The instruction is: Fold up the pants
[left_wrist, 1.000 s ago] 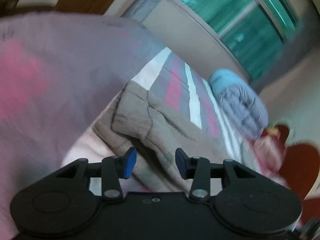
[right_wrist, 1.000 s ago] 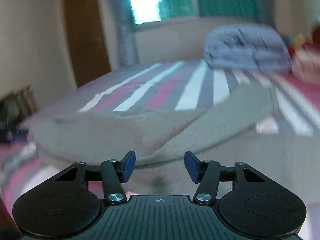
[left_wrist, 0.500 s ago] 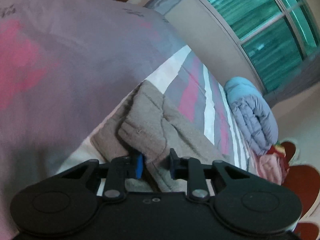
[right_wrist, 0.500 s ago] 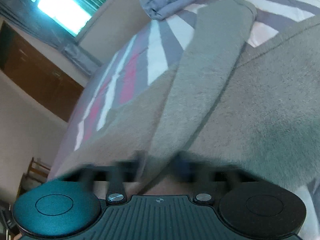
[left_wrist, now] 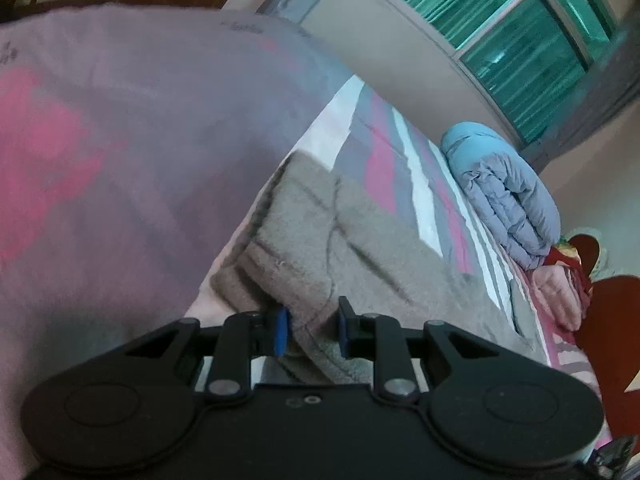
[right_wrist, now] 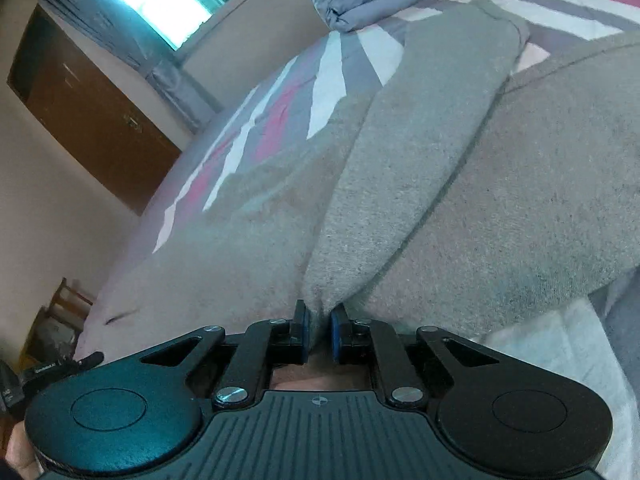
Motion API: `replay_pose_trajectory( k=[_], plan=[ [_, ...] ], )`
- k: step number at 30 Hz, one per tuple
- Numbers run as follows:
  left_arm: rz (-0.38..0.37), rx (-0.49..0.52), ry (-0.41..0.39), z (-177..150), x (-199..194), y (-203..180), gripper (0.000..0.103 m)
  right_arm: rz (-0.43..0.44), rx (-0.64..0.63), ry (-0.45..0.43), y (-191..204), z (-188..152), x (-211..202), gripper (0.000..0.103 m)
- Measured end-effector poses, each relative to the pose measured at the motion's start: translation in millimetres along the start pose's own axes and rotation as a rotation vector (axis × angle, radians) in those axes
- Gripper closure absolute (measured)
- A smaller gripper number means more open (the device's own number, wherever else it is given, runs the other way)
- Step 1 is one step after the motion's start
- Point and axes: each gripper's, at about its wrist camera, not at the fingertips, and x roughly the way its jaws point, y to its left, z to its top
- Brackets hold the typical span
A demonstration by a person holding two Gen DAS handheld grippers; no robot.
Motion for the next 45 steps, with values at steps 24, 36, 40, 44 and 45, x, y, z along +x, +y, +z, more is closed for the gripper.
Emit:
replay_pose_trajectory(
  k=[24,36,40,44,45],
  plan=[
    [0.079,0.156,0.037,5.8,13.0,-10.2,0.087,0.044,-0.064,-0.082,-3.7,-31.5,-37.6,0.093],
    [0.227,0.164,-0.088,-38.8,-28.5,-72.3,0.031,-0.087,-0.061,-0.174,17.9,7.4,-76.1,0.065],
    [0.383,0.168,-0.066,-64.9,-5.8,-106.8,0.028,-0.138,-0.121,-0.169,45.5,35.3,-59.2,0.065],
    [0.511,0.149,-0.046,-77.3,17.9,-119.9,0.014,-0.194,-0.191,-0.118,59.0,47.3,-32.6,0.065],
    [0.535,0.149,-0.04,-78.8,22.9,-119.2,0.01,-0.218,-0.214,-0.107,60.8,49.4,-26.0,0.065]
  ],
)
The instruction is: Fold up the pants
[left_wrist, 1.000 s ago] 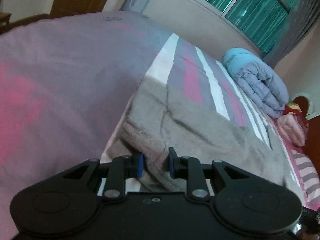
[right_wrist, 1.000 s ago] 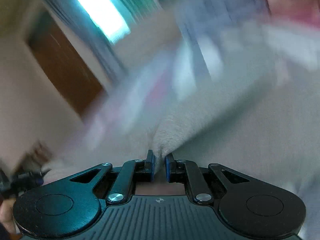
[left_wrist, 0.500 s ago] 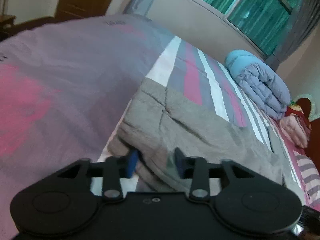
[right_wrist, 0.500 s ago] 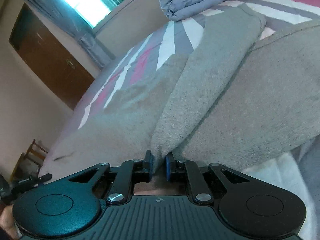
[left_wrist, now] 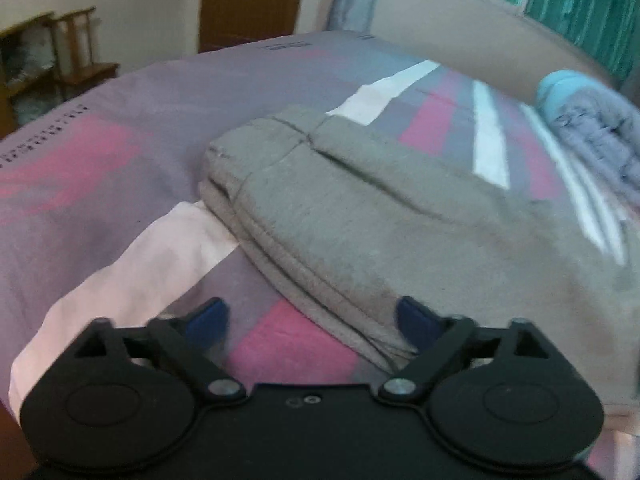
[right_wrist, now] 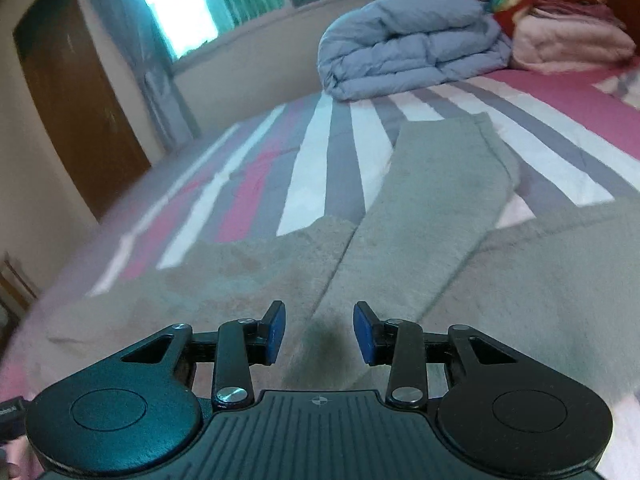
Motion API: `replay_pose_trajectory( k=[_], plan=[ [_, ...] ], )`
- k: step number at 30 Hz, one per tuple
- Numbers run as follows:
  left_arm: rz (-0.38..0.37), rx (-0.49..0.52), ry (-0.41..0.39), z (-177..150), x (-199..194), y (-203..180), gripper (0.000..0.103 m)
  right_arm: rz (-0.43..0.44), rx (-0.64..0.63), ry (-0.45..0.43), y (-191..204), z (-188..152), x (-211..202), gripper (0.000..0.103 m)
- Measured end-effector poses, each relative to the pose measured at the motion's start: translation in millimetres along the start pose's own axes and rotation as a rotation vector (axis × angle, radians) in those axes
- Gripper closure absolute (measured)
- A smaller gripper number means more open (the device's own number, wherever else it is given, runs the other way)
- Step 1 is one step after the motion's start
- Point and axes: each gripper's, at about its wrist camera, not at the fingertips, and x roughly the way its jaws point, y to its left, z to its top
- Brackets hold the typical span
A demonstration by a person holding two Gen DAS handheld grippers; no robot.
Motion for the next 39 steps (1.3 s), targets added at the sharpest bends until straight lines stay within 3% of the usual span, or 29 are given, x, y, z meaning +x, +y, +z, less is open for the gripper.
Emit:
replay_pose_trajectory(
  k=[6,8,12,15,18,19,21,26,31,32,33,34,39],
  plan=[
    [-0.044,-0.004,0.004,-7.8,16.8,12.0,0.006,-0.165,-0.165,0.093,14.1,3.0,51.1,0.066],
    [-0.054,-0.001,-0.001,-8.0,15.4,14.2,0.006,-0.147,-0.164,0.098,5.8,0.0,50.8,0.101],
    [-0.049,-0.002,-0.026,-14.2,12.8,10.8,0.006,-0.096,-0.068,0.034,-22.7,-11.5,-1.0,0.1],
    [-0.04,-0.003,-0.047,-20.3,10.8,8.6,0.006,-0.086,0.028,0.034,-44.7,-34.6,-29.0,0.099],
    [-0.039,-0.004,-0.052,-22.1,9.6,7.2,0.006,-0.049,0.104,0.058,-69.0,-52.4,-18.4,0.093],
    [-0.043,-0.006,-0.054,-22.5,9.7,8.0,0.006,-0.048,0.113,0.044,-70.5,-48.2,-20.9,0.075],
    [-0.045,-0.01,-0.065,-24.4,9.7,8.4,0.006,-0.097,0.055,-0.049,-62.7,-34.7,-32.2,0.056],
    [-0.033,-0.007,-0.09,-29.2,8.1,7.1,0.006,-0.108,-0.129,-0.054,-38.7,0.8,-9.8,0.055],
    [-0.042,-0.007,-0.097,-31.1,6.6,9.2,0.006,-0.217,-0.367,0.018,-22.1,13.2,48.1,0.055],
    [-0.045,-0.007,-0.1,-31.3,6.4,10.1,0.006,-0.245,-0.396,0.021,-23.4,15.2,52.3,0.057],
    [-0.047,-0.009,-0.105,-32.3,6.1,10.8,0.006,-0.242,-0.394,0.018,-29.5,10.6,47.7,0.09],
    [-0.047,-0.008,-0.11,-33.1,5.5,10.8,0.006,-0.235,-0.35,0.024,-39.7,12.4,43.7,0.1],
    [-0.051,-0.007,-0.122,-34.5,4.0,12.9,0.006,-0.169,-0.026,-0.065,-102.4,-8.6,-26.4,0.1]
  ],
)
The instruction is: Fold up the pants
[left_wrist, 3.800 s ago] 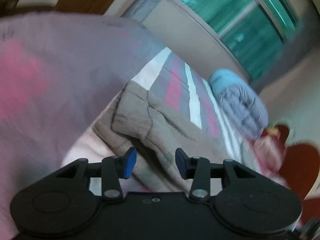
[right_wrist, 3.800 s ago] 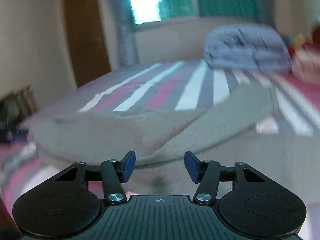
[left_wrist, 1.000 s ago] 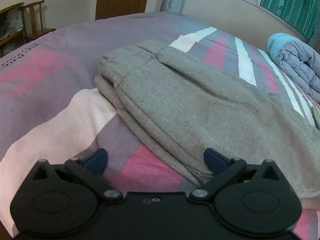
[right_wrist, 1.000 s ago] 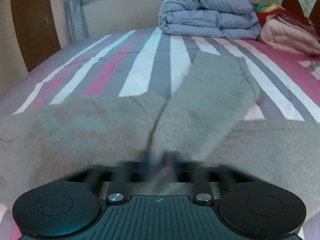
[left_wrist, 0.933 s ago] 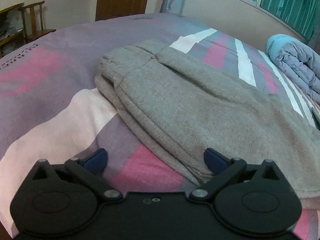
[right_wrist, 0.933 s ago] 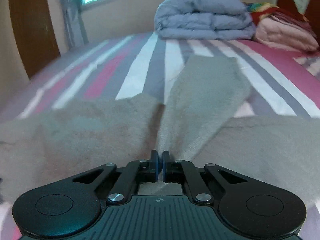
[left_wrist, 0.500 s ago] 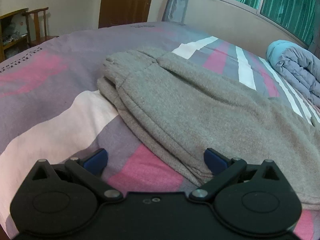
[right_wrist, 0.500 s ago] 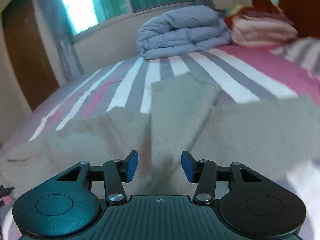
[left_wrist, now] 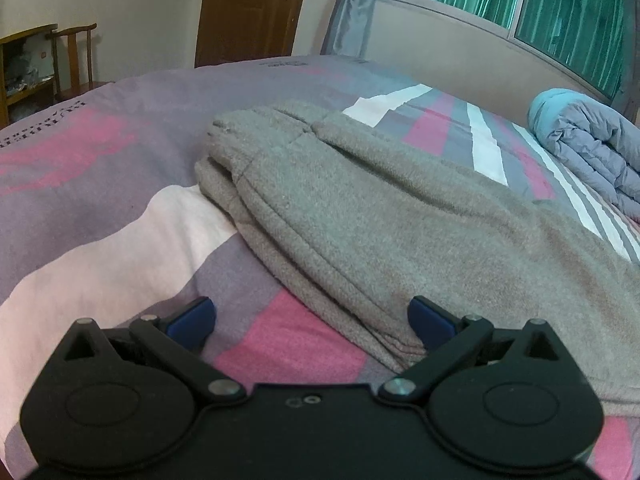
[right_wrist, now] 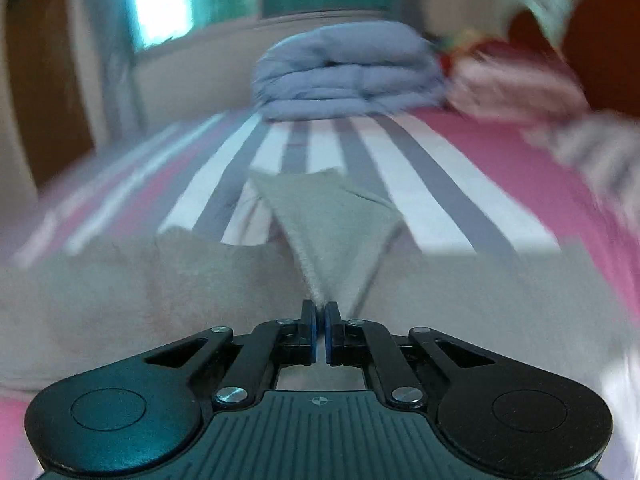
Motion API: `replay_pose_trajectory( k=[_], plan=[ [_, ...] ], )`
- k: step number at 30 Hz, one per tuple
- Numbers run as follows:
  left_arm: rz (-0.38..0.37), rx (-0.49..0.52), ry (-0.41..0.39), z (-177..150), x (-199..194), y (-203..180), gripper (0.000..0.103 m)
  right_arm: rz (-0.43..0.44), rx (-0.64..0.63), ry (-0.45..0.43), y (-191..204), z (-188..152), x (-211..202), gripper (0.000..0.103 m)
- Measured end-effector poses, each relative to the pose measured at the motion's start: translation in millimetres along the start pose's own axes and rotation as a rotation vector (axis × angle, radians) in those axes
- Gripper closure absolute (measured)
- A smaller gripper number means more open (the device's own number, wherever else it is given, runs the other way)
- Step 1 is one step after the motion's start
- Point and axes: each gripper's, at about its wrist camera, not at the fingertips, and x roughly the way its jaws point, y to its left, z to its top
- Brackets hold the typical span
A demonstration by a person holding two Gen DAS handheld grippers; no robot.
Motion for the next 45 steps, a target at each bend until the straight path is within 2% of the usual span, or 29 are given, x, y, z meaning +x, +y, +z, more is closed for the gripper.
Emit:
replay_pose_trajectory(
  k=[1,4,5,7,9,10,11,12,13,16,17,18,23,24,25,27,29,31,32,33,34,36,37,38,40,45],
  plan=[
    [0.0,-0.001,-0.001,-0.1,-0.3,0.3,0.006,0.002,0.048,0.008,-9.5,-6.4,-7.9,0.1],
    [0.003,-0.009,0.001,0.1,-1.1,0.4,0.006,-0.098,0.1,0.075,-36.8,-26.8,1.2,0.1],
    [0.004,-0.011,0.0,0.1,-1.4,0.1,0.006,-0.08,0.115,0.107,-44.4,-28.4,6.6,0.099],
    [0.004,-0.019,-0.003,-0.3,-1.9,0.8,0.006,-0.032,0.093,0.021,-43.5,-23.1,-7.5,0.099],
    [0.006,-0.021,-0.006,-0.6,-2.3,0.9,0.006,-0.006,-0.01,-0.046,-26.6,-13.5,-14.8,0.095],
    [0.006,-0.021,-0.007,-1.1,-2.8,0.7,0.006,0.003,-0.06,-0.05,-16.7,-7.9,-11.1,0.075],
    [0.003,-0.024,-0.009,-0.8,-3.6,1.6,0.006,0.004,-0.104,-0.051,-6.4,-4.1,-5.9,0.061],
    [-0.001,-0.03,-0.012,-0.8,-4.6,2.9,0.006,0.007,-0.165,-0.067,5.4,-0.9,0.2,0.041],
    [-0.003,-0.034,-0.016,-0.5,-5.8,3.9,0.006,0.011,-0.234,-0.089,17.4,0.8,7.1,0.037],
    [0.023,-0.048,-0.045,1.3,-12.7,5.0,0.006,0.011,-0.368,-0.062,44.2,0.8,34.2,0.04],
    [0.028,-0.046,-0.044,1.8,-12.5,4.2,0.006,0.006,-0.4,-0.042,51.0,1.5,46.5,0.046],
    [0.033,-0.04,-0.04,2.5,-11.4,3.0,0.006,0.007,-0.442,-0.026,58.8,3.0,58.6,0.055],
    [0.031,-0.042,-0.021,5.6,-4.4,3.4,0.006,-0.098,-0.658,0.036,83.5,-6.2,113.6,0.056],
    [0.031,-0.042,-0.02,6.0,-4.0,3.4,0.006,-0.126,-0.68,0.04,81.5,-6.9,120.9,0.067],
    [0.031,-0.04,-0.02,6.0,-3.8,3.5,0.006,-0.132,-0.655,0.032,74.6,-2.5,122.7,0.098],
    [0.028,-0.039,-0.023,5.3,-3.7,3.5,0.006,-0.103,-0.448,-0.005,43.9,15.7,103.7,0.099],
    [0.024,-0.036,-0.027,3.7,-4.0,3.9,0.006,-0.086,-0.186,-0.089,1.0,30.3,68.1,0.099],
    [0.023,-0.034,-0.031,2.8,-4.0,4.1,0.006,-0.049,0.167,-0.129,-60.0,28.2,32.0,0.099],
    [0.024,-0.032,-0.031,2.6,-3.6,3.8,0.006,-0.044,0.329,-0.123,-91.4,18.4,22.8,0.099],
    [0.025,-0.031,-0.03,2.7,-3.2,3.4,0.006,-0.048,0.451,-0.079,-121.9,4.1,26.3,0.099],
    [0.027,-0.03,-0.029,2.5,-3.2,2.9,0.006,-0.053,0.491,-0.016,-141.1,-7.3,36.1,0.098],
    [0.028,-0.03,-0.03,1.8,-3.8,1.8,0.006,0.005,0.513,0.058,-161.4,-24.7,49.7,0.098],
    [0.027,-0.031,-0.03,1.5,-4.0,1.7,0.006,0.029,0.484,0.041,-165.4,-28.7,47.0,0.095],
    [0.026,-0.031,-0.029,1.6,-3.8,1.7,0.006,0.019,0.426,0.024,-162.6,-25.8,43.2,0.087],
    [0.027,-0.032,-0.03,1.7,-3.5,1.2,0.006,-0.028,0.291,-0.029,-151.0,-20.9,32.2,0.061],
    [0.027,-0.029,-0.03,1.8,-3.4,0.8,0.006,-0.051,-0.032,-0.135,-113.7,-13.4,19.3,0.059]
  ],
)
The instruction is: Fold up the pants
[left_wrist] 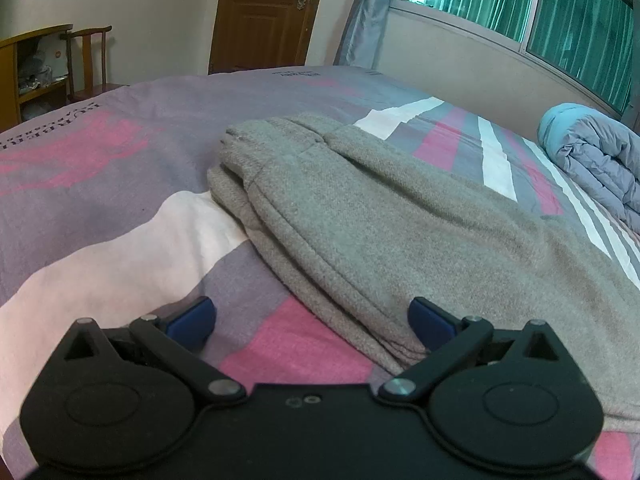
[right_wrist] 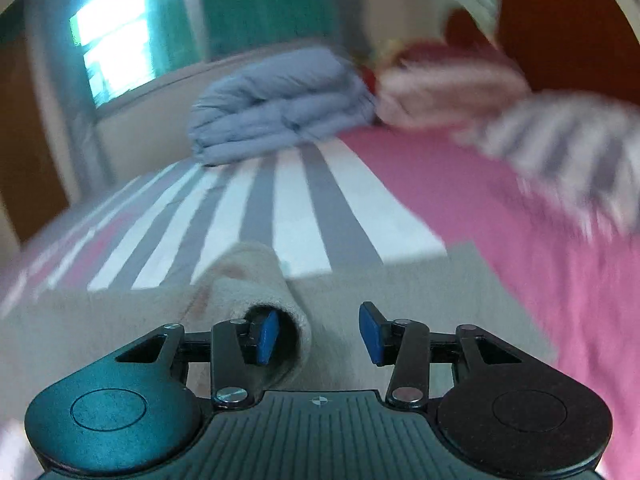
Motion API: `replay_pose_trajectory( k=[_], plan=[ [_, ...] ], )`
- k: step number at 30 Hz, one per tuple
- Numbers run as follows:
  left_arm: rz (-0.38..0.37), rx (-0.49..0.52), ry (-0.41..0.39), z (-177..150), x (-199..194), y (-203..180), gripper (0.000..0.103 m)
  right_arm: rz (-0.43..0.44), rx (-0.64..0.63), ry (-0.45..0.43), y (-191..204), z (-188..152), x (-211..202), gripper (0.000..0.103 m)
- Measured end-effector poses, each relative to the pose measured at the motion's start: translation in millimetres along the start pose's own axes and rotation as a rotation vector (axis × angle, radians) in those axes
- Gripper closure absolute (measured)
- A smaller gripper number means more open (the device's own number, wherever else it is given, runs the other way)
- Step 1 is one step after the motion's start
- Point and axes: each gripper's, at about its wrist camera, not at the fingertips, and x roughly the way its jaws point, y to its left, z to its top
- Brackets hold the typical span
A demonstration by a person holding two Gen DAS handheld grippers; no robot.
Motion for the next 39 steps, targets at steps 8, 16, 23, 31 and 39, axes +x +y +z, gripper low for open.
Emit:
replay_pose_trajectory(
  k=[8,16,23,31,39],
  plan=[
    [0.001,0.001,0.001,0.9,0.6,-0.5,0.006,0.136,0.437,-0.062,-55.1,3.0,28.8,0.097],
    [0.009,0.005,0.004,2.1,2.8,-1.7,0.006,0.158,0.758,0.057,-106.4,-52.2,65.3,0.097],
    [0.006,0.005,0.003,2.0,2.8,-0.5,0.006,0.182,0.839,0.048,-127.1,-56.0,64.3,0.097],
    [0.005,0.003,0.006,2.2,3.0,-0.1,0.006,0.151,0.89,0.035,-139.4,-49.7,36.3,0.097],
    [-0.005,0.004,0.01,2.3,1.7,1.8,0.006,0.151,0.854,-0.039,-127.9,-46.6,-15.0,0.098]
  ],
)
